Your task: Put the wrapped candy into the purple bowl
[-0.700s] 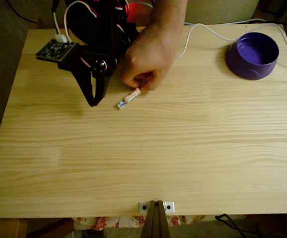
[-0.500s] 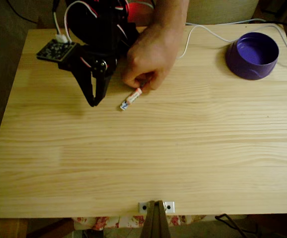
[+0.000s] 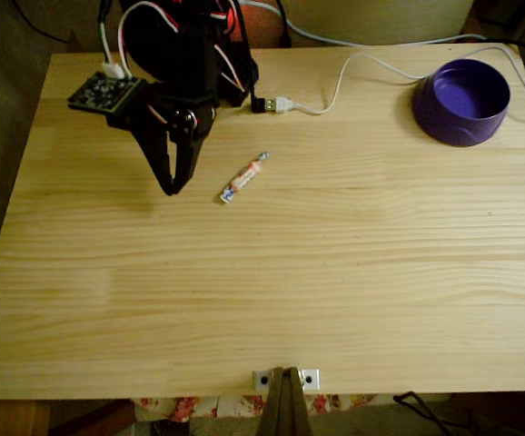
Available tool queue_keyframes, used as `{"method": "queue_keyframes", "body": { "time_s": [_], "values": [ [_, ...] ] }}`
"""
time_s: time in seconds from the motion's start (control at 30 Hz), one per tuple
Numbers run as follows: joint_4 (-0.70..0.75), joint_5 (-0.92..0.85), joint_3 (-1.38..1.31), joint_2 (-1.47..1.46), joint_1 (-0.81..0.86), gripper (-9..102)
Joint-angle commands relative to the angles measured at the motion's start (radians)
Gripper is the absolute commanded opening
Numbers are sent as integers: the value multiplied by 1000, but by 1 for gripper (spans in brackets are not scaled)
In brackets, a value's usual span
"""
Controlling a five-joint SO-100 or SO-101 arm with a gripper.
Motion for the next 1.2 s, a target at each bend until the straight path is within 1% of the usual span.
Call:
{"method": "queue_keyframes", "body": {
  "time_s": [0.0, 1.17],
  "values": [
    [-23, 2, -17, 9, 3, -1],
    [-23, -8, -17, 9, -5, -1]
  ]
}}
